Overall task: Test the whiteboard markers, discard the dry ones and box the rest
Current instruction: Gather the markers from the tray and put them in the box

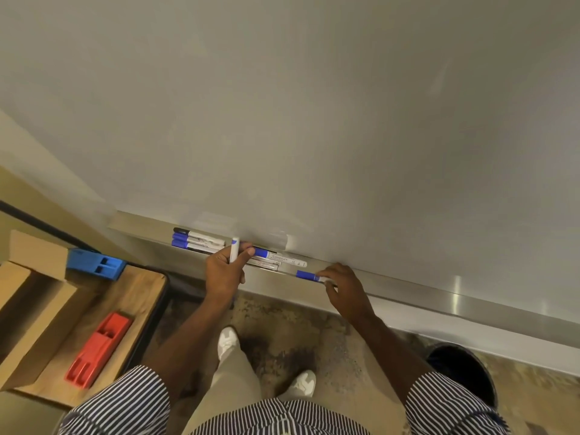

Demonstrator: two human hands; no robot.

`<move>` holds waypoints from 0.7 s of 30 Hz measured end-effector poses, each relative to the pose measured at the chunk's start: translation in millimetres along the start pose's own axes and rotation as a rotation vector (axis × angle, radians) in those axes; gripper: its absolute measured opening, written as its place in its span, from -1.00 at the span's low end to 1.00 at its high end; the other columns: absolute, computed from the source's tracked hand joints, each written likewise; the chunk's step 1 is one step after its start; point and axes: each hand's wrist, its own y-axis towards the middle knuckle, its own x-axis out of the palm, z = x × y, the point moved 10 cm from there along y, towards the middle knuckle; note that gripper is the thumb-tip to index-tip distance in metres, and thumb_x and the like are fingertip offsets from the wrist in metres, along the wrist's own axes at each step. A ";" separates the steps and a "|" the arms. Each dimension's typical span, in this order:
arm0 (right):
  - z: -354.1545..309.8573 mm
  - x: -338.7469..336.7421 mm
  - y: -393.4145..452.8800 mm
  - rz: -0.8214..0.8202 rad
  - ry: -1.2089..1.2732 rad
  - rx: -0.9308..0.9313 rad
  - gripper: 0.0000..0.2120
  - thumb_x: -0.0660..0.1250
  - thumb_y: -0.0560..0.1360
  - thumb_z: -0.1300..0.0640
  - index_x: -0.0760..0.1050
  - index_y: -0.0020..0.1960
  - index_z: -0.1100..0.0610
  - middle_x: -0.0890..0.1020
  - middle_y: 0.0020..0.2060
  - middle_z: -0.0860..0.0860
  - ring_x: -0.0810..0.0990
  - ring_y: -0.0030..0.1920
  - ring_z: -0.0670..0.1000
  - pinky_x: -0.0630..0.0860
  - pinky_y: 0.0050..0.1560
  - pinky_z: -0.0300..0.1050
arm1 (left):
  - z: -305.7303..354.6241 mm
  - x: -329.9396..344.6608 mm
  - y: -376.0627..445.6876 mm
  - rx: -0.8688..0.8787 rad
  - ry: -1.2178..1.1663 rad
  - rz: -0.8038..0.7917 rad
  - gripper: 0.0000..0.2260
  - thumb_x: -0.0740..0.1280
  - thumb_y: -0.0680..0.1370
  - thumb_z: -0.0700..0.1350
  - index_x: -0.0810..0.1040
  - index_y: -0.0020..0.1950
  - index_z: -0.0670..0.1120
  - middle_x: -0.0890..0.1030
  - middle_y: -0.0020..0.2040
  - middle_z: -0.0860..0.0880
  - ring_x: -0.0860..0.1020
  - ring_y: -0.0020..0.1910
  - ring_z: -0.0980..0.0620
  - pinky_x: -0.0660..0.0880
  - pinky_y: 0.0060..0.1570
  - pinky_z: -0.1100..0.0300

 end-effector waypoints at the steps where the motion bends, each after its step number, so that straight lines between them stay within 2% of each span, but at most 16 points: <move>1: -0.8 -0.2 -0.1 0.004 0.015 -0.010 -0.69 0.23 0.54 0.25 0.66 0.18 0.14 0.65 0.03 0.03 0.56 0.07 0.05 0.48 0.10 -0.19 | -1.3 0.7 -1.3 0.000 -0.001 0.001 -0.95 0.48 0.53 -0.12 0.69 -0.03 0.00 0.61 -0.43 0.09 0.37 -0.56 0.12 0.42 -0.50 0.29; 4: -1.5 -1.1 -2.0 0.009 0.042 -0.020 -0.72 0.24 0.58 0.23 0.64 0.20 0.11 0.64 0.06 0.00 0.54 0.11 0.01 0.54 0.14 -0.09 | -4.1 3.3 -6.3 -0.001 -0.001 0.010 -0.94 0.48 0.53 -0.12 0.69 -0.01 -0.01 0.62 -0.38 0.03 0.38 -0.54 0.10 0.42 -0.51 0.31; 8: -8.5 -23.5 -2.1 0.109 0.153 0.018 -0.65 0.16 0.63 -0.02 0.62 0.25 0.06 0.64 0.13 -0.05 0.54 0.17 -0.09 0.48 0.13 -0.30 | -5.9 12.8 -9.9 0.011 0.012 -0.008 -0.92 0.48 0.53 -0.13 0.71 0.01 -0.05 0.69 -0.28 -0.06 0.41 -0.54 0.08 0.45 -0.49 0.28; 10: -18.6 -34.2 -0.7 0.131 0.199 -0.015 -0.63 0.15 0.64 -0.07 0.61 0.26 0.06 0.65 0.13 -0.07 0.55 0.15 -0.13 0.45 0.13 -0.37 | -5.9 21.6 -11.3 0.018 0.030 -0.031 -0.92 0.49 0.53 -0.12 0.71 0.01 -0.04 0.71 -0.22 -0.11 0.42 -0.52 0.05 0.47 -0.48 0.27; 13: -26.7 -40.4 0.0 0.101 0.261 -0.044 -0.67 0.26 0.61 -0.07 0.62 0.24 0.07 0.66 0.11 -0.06 0.58 0.13 -0.15 0.47 0.04 -0.43 | 0.3 41.0 -16.3 0.049 0.052 -0.080 -0.92 0.48 0.53 -0.13 0.72 0.01 -0.06 0.71 -0.23 -0.10 0.42 -0.55 0.06 0.45 -0.51 0.28; 18: -19.9 -48.4 -4.3 0.066 0.255 -0.071 -0.78 0.38 0.60 0.07 0.63 0.23 0.05 0.70 0.07 -0.05 0.63 0.06 -0.08 0.56 0.02 -0.23 | 11.8 85.2 -27.7 0.076 0.058 -0.219 -0.89 0.47 0.55 -0.16 0.71 0.04 -0.16 0.63 -0.38 -0.02 0.41 -0.61 0.11 0.37 -0.56 0.32; 21: -5.6 -59.9 -14.8 0.091 0.274 -0.044 -0.79 0.36 0.61 0.14 0.65 0.22 0.08 0.70 0.04 -0.06 0.64 0.01 -0.10 0.52 0.03 -0.32 | 18.2 112.6 -34.6 0.105 0.076 -0.308 -0.90 0.47 0.55 -0.16 0.72 0.03 -0.15 0.59 -0.44 -0.03 0.40 -0.61 0.10 0.36 -0.56 0.31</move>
